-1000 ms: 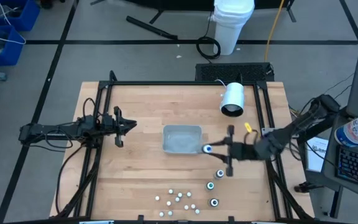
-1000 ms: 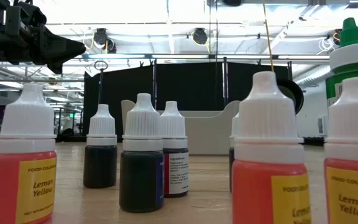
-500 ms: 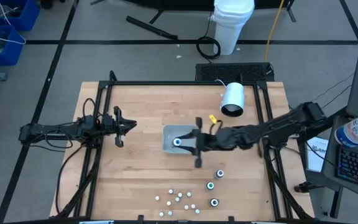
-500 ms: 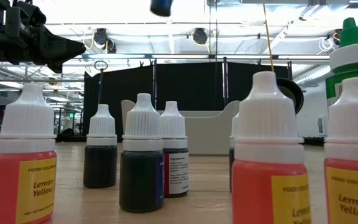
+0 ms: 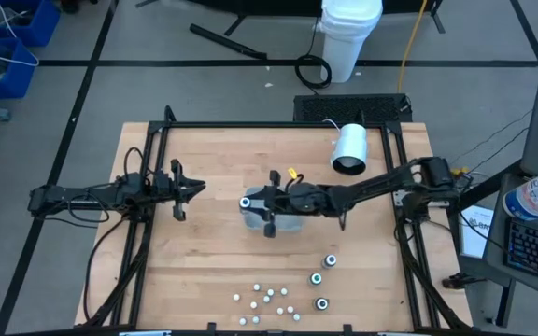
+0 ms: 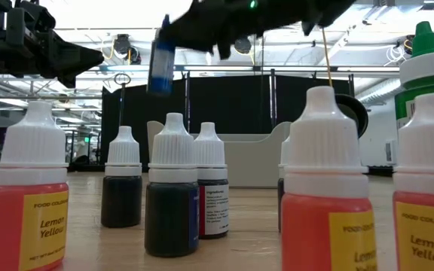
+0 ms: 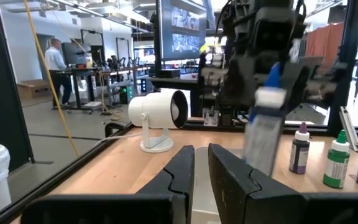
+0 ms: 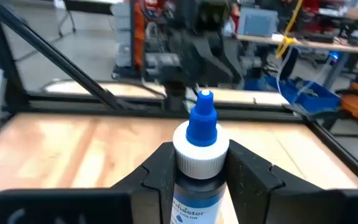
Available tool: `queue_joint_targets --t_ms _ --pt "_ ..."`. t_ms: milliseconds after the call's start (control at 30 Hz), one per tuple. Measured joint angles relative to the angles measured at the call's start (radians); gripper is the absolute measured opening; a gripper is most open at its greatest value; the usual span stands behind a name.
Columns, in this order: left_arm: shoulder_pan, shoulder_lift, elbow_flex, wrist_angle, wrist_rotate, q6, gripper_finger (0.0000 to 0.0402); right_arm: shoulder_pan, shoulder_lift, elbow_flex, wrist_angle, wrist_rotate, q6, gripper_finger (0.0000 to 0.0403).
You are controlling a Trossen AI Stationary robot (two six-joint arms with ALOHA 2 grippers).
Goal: Pick & Place food coloring
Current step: Put the big blue food coloring bottle into the gray bin
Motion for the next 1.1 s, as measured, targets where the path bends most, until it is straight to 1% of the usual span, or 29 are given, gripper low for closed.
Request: queue_joint_targets --t_ms 167,333,433,567,667,900,1100 --pt "0.0 0.0 0.0 0.0 0.0 0.04 0.0051 -0.017 0.037 0.0 0.001 0.055 0.005 0.011" --pt "0.0 0.0 0.0 0.0 0.0 0.043 0.0051 -0.016 0.038 0.0 -0.031 0.089 0.028 0.0108" --pt "0.0 0.0 0.0 0.009 0.0 0.044 0.0051 -0.012 0.039 -0.006 -0.048 0.133 0.034 0.0105" --pt "0.0 0.0 0.0 0.027 0.0 0.044 0.0051 -0.012 0.038 -0.033 -0.021 0.139 0.076 0.011" --pt "0.0 0.0 0.0 0.039 0.0 0.044 0.0051 -0.011 0.038 -0.066 0.001 0.181 0.091 0.0112" --pt "0.0 0.0 0.0 0.067 -0.001 0.044 0.0051 -0.015 0.039 -0.179 0.207 0.203 0.153 0.0106" --pt "0.0 0.0 0.0 0.068 -0.004 0.044 0.0051 -0.015 0.038 -0.191 0.201 0.211 0.153 0.0108"
